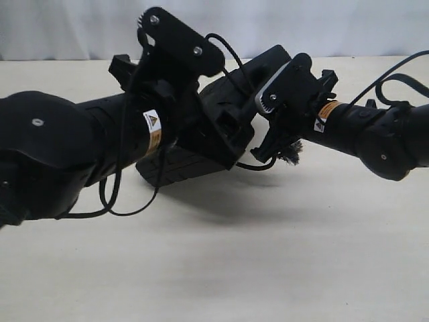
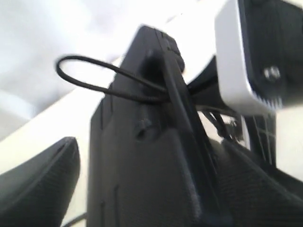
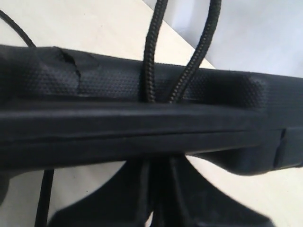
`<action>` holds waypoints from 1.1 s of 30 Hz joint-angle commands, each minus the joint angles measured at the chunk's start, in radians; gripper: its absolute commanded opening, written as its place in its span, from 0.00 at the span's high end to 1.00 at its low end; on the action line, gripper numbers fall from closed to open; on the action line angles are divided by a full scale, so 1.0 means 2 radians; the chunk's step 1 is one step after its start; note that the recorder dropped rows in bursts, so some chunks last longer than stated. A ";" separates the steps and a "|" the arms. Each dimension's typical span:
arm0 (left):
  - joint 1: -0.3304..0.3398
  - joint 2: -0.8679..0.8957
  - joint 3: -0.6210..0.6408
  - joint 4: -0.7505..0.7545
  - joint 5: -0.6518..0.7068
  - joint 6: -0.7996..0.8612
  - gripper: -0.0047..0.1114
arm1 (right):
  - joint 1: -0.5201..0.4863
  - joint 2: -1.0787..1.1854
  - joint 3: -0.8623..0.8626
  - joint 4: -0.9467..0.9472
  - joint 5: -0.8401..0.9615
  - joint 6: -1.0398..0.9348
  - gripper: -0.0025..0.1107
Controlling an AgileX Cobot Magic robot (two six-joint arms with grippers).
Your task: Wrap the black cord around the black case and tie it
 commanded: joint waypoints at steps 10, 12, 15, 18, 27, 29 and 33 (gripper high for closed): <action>0.204 -0.018 -0.070 0.002 -0.283 -0.010 0.32 | 0.001 0.000 -0.003 0.000 -0.008 0.016 0.94; 0.257 -0.008 -0.096 -0.022 -0.364 -0.013 0.32 | 0.001 0.000 -0.003 0.000 -0.005 0.016 0.94; 0.311 0.020 -0.136 -0.024 -0.468 -0.025 0.32 | 0.001 0.000 -0.003 0.000 -0.002 0.016 0.94; 0.339 0.060 -0.166 -0.023 -0.551 -0.045 0.32 | 0.001 0.000 -0.003 0.000 -0.002 0.016 0.94; 0.345 0.207 -0.269 -0.015 -0.613 -0.129 0.32 | 0.001 0.000 -0.003 0.000 -0.002 0.016 0.94; 0.345 0.221 -0.282 -0.015 -0.612 -0.129 0.32 | 0.001 0.000 -0.003 0.000 -0.002 0.016 0.94; 0.345 0.250 -0.307 -0.023 -0.583 -0.144 0.32 | 0.001 0.000 -0.003 0.000 -0.002 0.016 0.94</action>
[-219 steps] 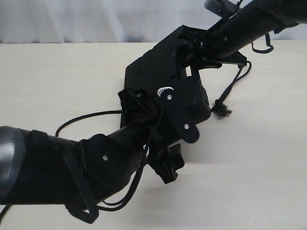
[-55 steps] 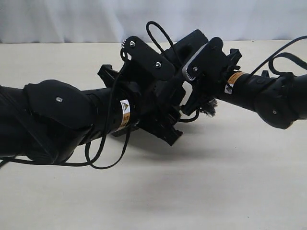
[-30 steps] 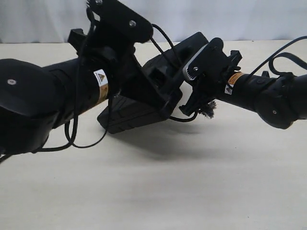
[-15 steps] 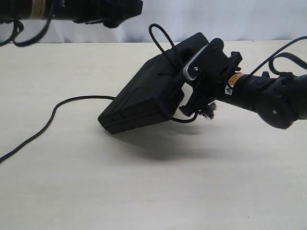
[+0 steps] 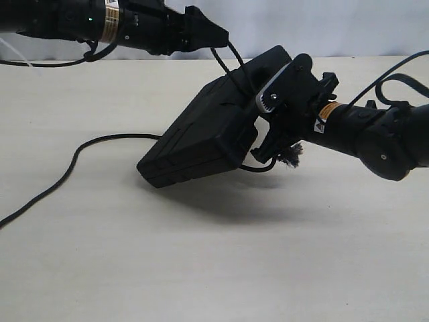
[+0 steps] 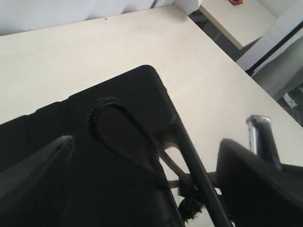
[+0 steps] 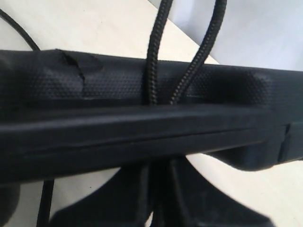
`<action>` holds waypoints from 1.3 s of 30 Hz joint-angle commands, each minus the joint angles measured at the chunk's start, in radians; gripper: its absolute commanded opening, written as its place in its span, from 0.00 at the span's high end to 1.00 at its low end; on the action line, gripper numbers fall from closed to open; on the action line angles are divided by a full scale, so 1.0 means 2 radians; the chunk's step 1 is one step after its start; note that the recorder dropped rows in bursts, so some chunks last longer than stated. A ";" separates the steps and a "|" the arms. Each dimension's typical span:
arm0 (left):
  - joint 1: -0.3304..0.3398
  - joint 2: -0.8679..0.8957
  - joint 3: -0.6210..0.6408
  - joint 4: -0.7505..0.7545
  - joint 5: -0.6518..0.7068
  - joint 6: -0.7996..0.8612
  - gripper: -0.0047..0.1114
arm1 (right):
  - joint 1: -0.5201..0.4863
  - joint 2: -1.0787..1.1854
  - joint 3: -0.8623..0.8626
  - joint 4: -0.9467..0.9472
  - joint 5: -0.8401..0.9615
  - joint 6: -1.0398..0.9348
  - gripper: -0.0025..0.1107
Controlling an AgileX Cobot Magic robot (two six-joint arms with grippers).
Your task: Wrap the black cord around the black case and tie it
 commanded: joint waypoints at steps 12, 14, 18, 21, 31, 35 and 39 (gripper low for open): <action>0.001 0.093 -0.070 -0.082 -0.051 0.000 0.52 | 0.001 0.000 -0.003 0.000 -0.010 0.003 0.94; 0.000 0.094 -0.070 -0.079 -0.049 0.000 0.64 | 0.001 0.000 -0.003 0.000 -0.010 0.003 0.94; 0.000 0.095 -0.070 -0.075 -0.047 0.000 0.88 | 0.001 0.000 -0.003 0.000 -0.010 0.003 0.94; 0.000 0.095 -0.070 -0.078 -0.052 0.000 0.96 | 0.001 0.000 -0.003 0.006 -0.010 0.003 0.94; 0.000 0.095 -0.070 -0.078 -0.067 0.000 0.96 | 0.001 -0.004 -0.003 0.057 0.015 0.003 0.58; 0.000 0.095 -0.070 -0.080 -0.075 0.000 0.96 | -0.003 -0.039 -0.003 0.133 0.097 -0.031 0.43; 0.000 0.095 -0.070 -0.080 -0.079 0.000 0.96 | -0.003 -0.076 -0.003 0.134 0.162 -0.052 0.39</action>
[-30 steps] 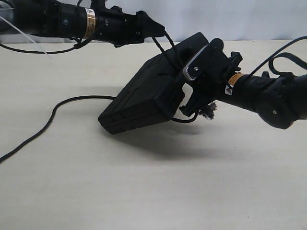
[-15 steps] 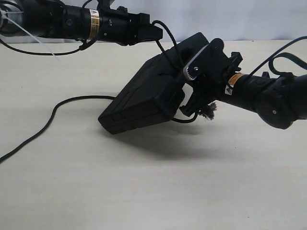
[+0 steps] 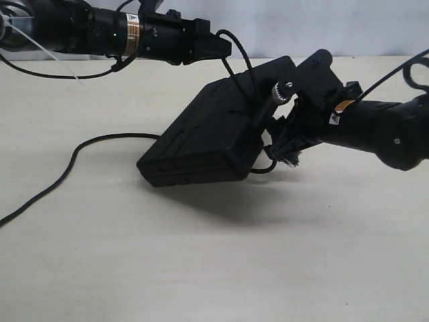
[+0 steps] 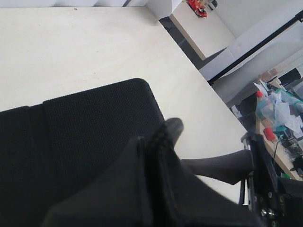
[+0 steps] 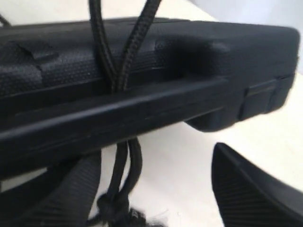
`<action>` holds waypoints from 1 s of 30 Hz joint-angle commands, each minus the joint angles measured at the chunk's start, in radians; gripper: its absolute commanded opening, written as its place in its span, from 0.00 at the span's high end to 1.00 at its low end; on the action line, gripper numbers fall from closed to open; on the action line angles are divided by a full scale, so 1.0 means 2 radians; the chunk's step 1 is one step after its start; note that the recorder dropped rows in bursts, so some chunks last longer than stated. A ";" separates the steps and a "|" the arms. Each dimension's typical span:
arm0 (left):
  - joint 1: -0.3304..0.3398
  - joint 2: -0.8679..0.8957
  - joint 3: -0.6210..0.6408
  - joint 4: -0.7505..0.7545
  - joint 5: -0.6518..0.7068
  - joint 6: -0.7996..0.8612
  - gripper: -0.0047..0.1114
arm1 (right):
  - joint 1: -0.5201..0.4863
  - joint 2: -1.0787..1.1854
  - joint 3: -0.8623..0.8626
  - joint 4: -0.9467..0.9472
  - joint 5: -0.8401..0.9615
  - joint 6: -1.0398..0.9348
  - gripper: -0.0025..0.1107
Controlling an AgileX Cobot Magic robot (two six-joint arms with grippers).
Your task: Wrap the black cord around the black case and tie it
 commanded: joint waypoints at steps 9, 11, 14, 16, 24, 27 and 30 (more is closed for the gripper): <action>0.000 -0.002 -0.003 -0.008 -0.067 0.003 0.96 | -0.002 -0.065 -0.003 0.015 0.070 -0.016 0.39; 0.000 -0.002 -0.003 -0.008 -0.078 0.003 0.96 | -0.002 -0.065 -0.003 0.015 0.073 -0.016 0.39; 0.000 -0.002 -0.003 -0.008 -0.094 0.003 0.96 | -0.002 -0.065 0.000 0.015 0.070 -0.013 0.39; 0.000 -0.002 -0.003 -0.007 -0.105 0.003 0.96 | -0.001 -0.064 0.002 0.015 0.070 -0.006 0.39; 0.000 -0.002 -0.003 -0.007 -0.108 0.008 0.96 | 0.001 -0.064 0.055 -0.025 -0.028 0.001 0.43; 0.000 -0.002 -0.003 -0.004 -0.104 0.012 0.96 | 0.001 -0.064 0.066 -0.085 -0.059 0.061 0.43; 0.000 -0.002 -0.003 0.004 -0.096 0.012 0.96 | 0.001 -0.062 0.070 -0.146 -0.079 0.137 0.43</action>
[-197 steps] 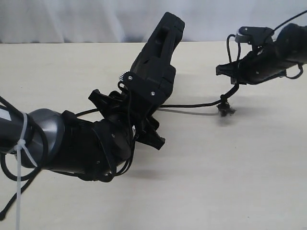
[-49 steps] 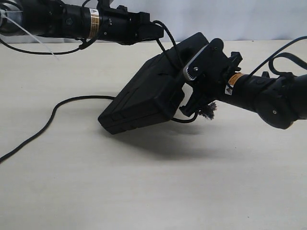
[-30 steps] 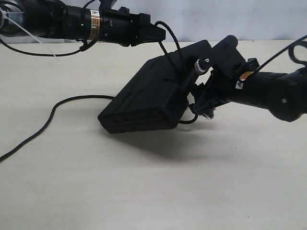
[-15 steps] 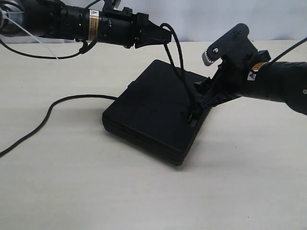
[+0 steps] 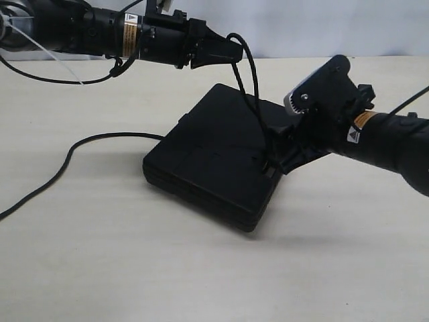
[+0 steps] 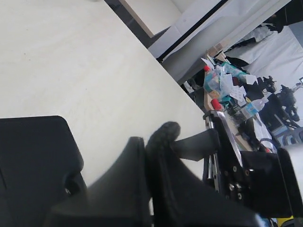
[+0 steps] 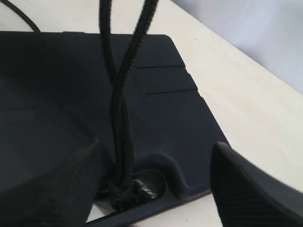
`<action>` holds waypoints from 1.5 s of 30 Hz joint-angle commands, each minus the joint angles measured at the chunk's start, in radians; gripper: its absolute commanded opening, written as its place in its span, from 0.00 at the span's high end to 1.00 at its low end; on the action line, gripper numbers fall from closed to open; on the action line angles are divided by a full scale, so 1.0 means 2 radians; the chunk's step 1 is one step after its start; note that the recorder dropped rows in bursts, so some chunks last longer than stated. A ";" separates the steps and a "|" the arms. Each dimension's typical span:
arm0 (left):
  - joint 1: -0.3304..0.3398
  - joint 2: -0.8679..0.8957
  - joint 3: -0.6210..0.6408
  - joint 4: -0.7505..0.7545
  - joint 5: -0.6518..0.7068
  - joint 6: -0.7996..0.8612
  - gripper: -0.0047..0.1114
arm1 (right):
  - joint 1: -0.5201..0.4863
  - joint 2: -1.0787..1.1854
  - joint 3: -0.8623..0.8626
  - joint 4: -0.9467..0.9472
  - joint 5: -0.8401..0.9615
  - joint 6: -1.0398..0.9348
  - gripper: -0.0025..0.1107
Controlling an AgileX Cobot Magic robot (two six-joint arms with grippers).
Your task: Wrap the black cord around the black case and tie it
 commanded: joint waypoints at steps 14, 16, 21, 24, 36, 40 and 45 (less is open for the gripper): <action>0.000 -0.002 -0.002 0.011 0.023 0.004 0.96 | 0.000 0.110 -0.005 -0.017 -0.156 0.042 0.43; 0.000 -0.002 -0.002 0.011 0.023 0.004 0.96 | 0.000 0.123 -0.009 0.013 -0.156 0.014 0.43; 0.000 -0.002 -0.002 0.011 0.023 0.004 0.96 | 0.000 0.144 -0.018 0.011 -0.178 0.002 0.61; 0.000 -0.002 -0.002 0.011 0.024 0.004 0.96 | 0.000 0.150 -0.018 -0.021 -0.179 0.003 0.94; 0.000 -0.002 -0.002 0.025 0.012 0.014 0.73 | 0.000 0.152 -0.018 -0.051 -0.198 0.029 0.94; 0.021 -0.003 -0.018 0.074 -0.020 0.004 0.55 | 0.000 0.152 -0.018 -0.051 -0.197 0.033 0.94; 0.080 -0.006 -0.045 0.090 -0.060 -0.075 0.55 | 0.000 0.152 -0.018 -0.049 -0.197 0.037 0.94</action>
